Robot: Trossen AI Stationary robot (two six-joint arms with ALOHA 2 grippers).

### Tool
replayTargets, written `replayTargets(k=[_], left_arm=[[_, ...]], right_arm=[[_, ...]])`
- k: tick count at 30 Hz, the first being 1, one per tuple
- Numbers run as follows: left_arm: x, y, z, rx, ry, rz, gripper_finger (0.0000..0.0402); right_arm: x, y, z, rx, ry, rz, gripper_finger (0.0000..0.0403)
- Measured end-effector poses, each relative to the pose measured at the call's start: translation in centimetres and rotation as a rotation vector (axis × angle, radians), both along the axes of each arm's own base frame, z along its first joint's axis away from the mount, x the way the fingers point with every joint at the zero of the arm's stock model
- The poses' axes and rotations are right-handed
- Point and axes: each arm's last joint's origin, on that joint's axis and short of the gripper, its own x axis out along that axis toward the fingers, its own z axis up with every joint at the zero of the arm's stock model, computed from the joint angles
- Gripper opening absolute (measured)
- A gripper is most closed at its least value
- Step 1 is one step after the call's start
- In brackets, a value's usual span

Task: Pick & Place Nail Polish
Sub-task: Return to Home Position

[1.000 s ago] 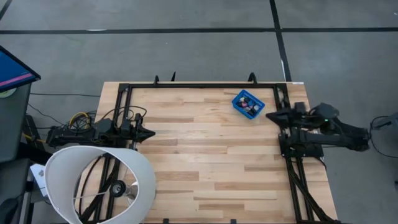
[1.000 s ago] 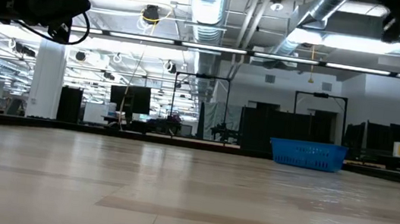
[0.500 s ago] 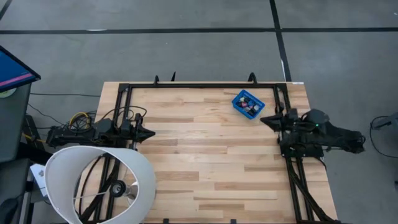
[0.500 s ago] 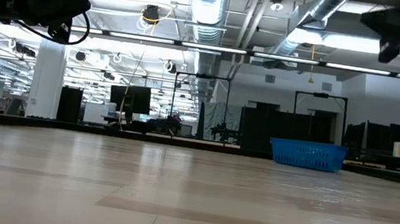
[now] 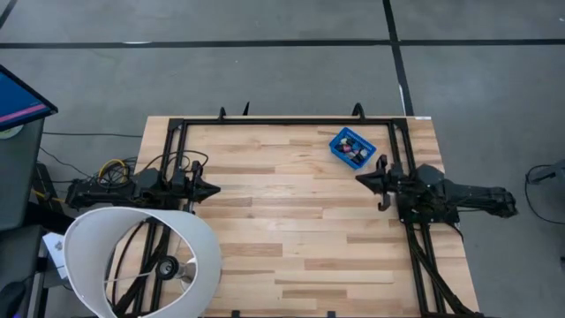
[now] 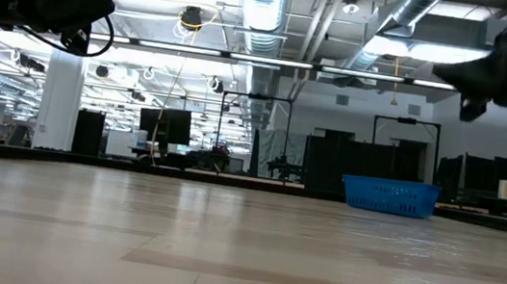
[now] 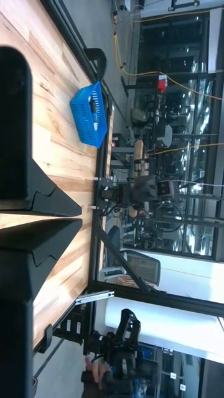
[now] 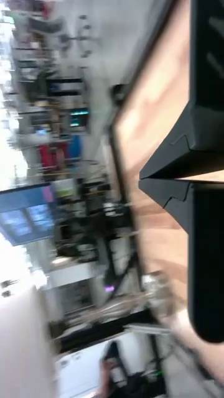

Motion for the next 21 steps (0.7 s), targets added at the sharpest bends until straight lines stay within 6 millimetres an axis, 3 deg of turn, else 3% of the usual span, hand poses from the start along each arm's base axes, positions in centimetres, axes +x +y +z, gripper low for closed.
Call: replayTargets(k=[6, 21], left_arm=[[0.0, 0.0, 0.0, 0.0, 0.0, 0.0, 0.0011], [0.0, 0.0, -0.01, 0.0, 0.0, 0.0, 0.0011]], right_arm=[[0.16, 0.05, -0.95, 0.07, 0.092, 0.024, 0.0], [0.16, 0.04, -0.96, 0.073, 0.092, 0.026, 0.0]])
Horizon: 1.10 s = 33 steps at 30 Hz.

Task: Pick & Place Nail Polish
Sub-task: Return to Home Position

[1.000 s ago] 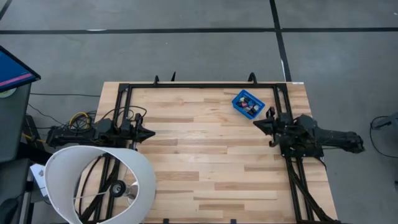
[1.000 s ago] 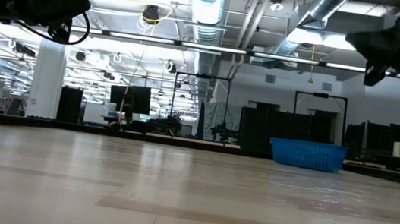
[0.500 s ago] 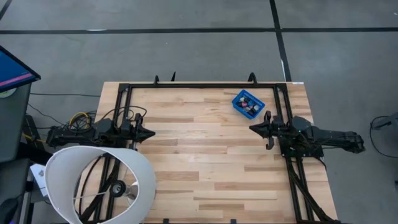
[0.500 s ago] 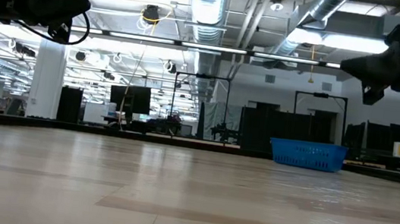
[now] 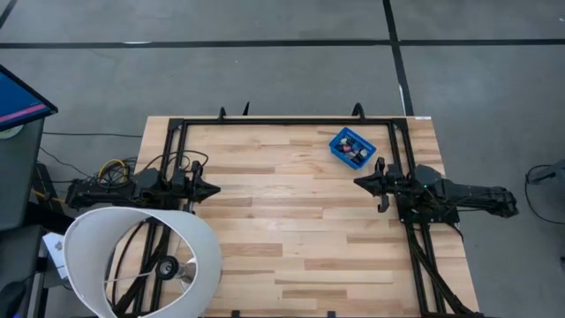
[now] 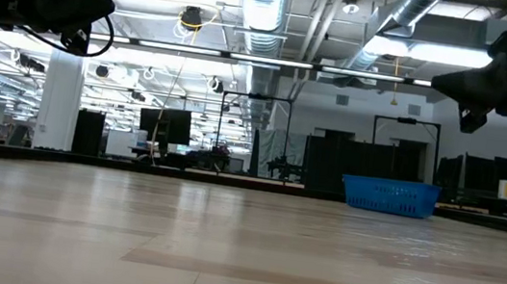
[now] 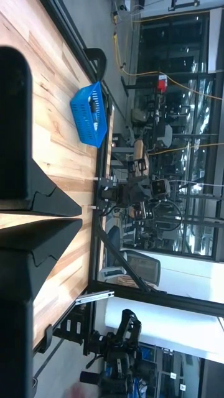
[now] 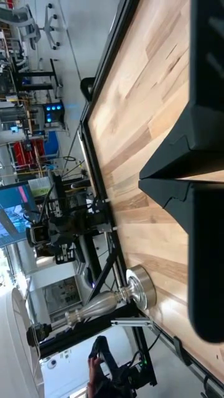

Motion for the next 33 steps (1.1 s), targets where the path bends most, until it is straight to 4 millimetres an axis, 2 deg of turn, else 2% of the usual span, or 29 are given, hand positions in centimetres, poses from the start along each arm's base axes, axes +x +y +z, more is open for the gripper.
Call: replayTargets(k=[33], left_arm=[[-0.02, 0.0, 0.15, 0.0, -0.015, 0.0, 0.0011]], right_arm=[[0.01, 0.0, -0.05, 0.0, 0.002, 0.0, 0.0]])
